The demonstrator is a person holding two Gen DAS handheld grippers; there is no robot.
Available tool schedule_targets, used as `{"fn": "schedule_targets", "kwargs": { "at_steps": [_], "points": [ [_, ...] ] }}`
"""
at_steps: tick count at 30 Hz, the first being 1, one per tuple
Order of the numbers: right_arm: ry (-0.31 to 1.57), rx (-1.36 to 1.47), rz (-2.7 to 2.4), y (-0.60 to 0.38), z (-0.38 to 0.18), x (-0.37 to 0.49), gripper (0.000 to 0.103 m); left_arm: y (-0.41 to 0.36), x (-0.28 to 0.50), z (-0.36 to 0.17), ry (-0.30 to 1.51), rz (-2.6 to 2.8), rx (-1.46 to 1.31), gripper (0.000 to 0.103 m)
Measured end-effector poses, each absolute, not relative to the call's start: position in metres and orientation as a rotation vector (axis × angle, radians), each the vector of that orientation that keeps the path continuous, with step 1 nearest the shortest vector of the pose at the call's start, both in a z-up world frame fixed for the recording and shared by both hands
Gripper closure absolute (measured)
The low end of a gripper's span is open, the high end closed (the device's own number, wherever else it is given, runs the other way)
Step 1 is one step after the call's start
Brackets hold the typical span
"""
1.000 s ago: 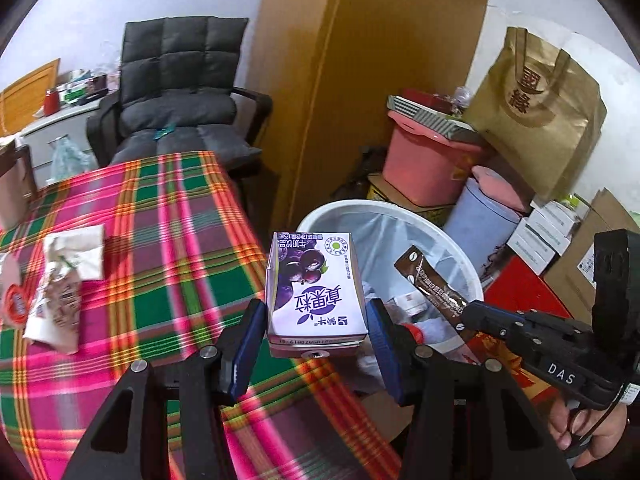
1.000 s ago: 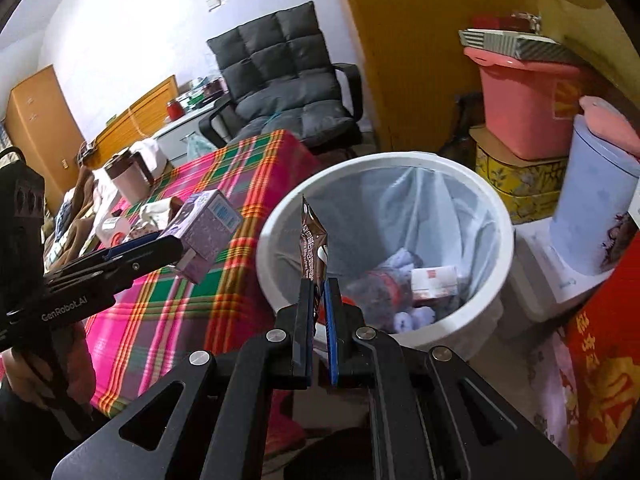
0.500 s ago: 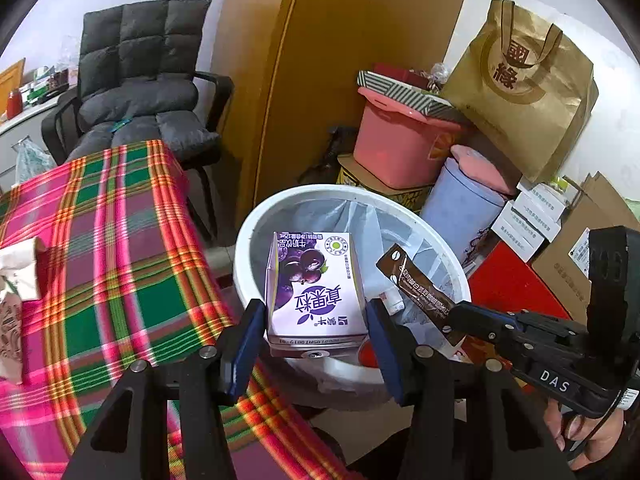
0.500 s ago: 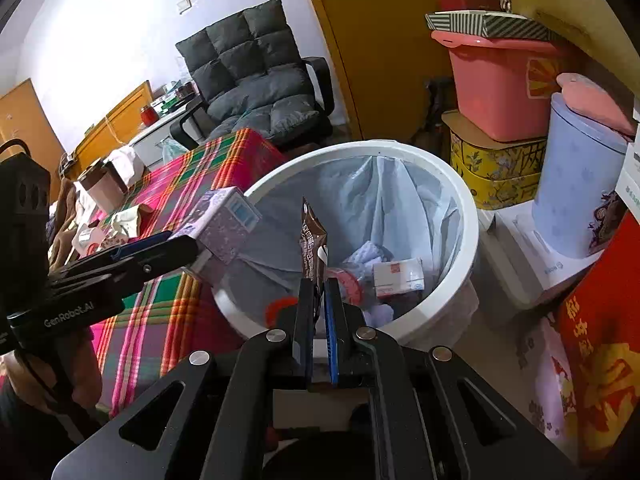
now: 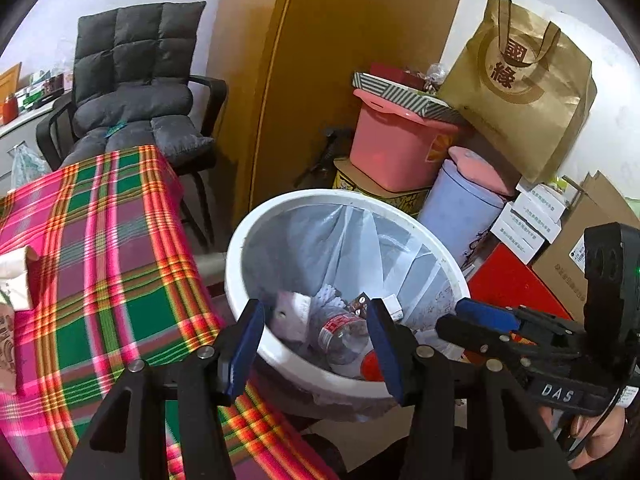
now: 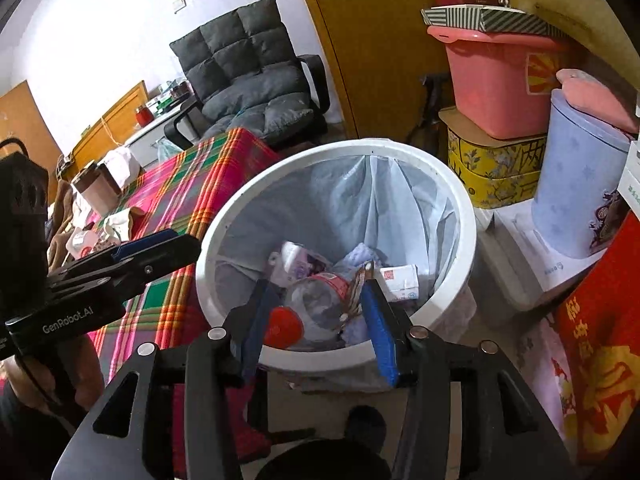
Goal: Collect trash
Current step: 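Open both tools to drop the carton and wrapper into the bin, then move both tools back toward the remaining items on the table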
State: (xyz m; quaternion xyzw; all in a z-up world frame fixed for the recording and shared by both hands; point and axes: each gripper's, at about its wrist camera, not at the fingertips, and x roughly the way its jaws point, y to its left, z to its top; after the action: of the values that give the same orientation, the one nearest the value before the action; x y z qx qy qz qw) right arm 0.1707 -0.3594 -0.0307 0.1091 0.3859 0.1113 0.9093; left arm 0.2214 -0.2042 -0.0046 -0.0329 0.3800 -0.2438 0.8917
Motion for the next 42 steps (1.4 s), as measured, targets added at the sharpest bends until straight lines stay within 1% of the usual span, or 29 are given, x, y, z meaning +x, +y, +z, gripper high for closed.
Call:
{"fn": "schedule_targets", "kwargs": {
  "at_steps": [16, 42],
  "points": [
    [0.732, 0.195, 0.337, -0.323, -0.015, 0.148, 0.054, -0.137, 0.178, 0.009, 0.753, -0.361, -0.129, 0.05],
    [0.762, 0.045, 0.577, -0.215, -0.012, 0.136, 0.054, 0.0, 0.106, 0.002, 0.738, -0.071, -0.236, 0.05]
  ]
}}
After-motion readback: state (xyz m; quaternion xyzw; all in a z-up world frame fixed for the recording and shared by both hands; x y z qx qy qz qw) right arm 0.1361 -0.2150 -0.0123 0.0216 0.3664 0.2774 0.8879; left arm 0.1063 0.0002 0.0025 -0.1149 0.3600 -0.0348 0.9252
